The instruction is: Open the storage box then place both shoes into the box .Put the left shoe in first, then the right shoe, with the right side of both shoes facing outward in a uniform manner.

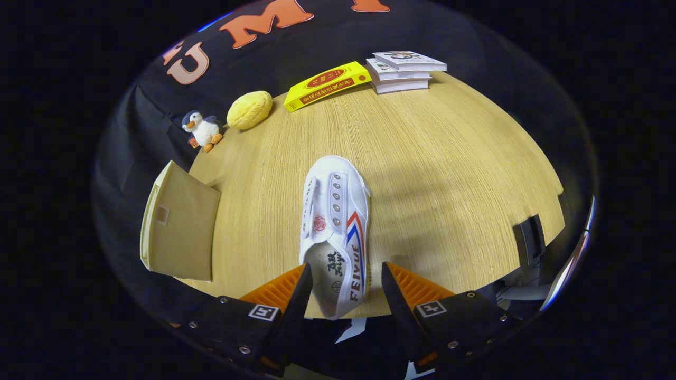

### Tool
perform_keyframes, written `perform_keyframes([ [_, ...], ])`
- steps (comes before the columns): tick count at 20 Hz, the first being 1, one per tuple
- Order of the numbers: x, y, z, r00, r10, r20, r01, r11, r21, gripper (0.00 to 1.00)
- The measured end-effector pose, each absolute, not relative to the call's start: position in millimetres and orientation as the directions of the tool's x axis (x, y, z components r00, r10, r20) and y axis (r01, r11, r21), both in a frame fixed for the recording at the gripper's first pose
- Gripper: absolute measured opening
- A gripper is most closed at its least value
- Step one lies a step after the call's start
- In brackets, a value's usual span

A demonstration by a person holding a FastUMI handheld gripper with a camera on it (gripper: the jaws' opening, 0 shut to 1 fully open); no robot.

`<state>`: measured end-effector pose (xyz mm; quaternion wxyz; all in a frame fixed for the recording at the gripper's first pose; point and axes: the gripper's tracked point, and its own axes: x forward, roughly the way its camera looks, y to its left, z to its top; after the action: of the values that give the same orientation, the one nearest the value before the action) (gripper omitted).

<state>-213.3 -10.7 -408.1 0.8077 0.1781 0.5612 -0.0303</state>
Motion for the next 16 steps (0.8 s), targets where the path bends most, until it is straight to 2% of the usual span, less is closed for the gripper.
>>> perform_keyframes([
  [4, -193, -18, -430, 0.435, 0.120, -0.892, 0.186, 0.958, 0.219, 0.65],
  [5, -187, -18, -434, 0.459, 0.120, -0.881, 0.164, 0.963, 0.216, 0.57],
  [9, -173, -15, -446, 0.520, 0.090, -0.850, 0.087, 0.984, 0.158, 0.38],
  [11, -171, -14, -445, 0.545, 0.068, -0.835, 0.079, 0.988, 0.132, 0.34],
  [14, -170, -10, -442, 0.562, 0.061, -0.825, 0.113, 0.982, 0.150, 0.33],
  [16, -169, -16, -444, 0.553, 0.056, -0.831, 0.154, 0.974, 0.169, 0.24],
])
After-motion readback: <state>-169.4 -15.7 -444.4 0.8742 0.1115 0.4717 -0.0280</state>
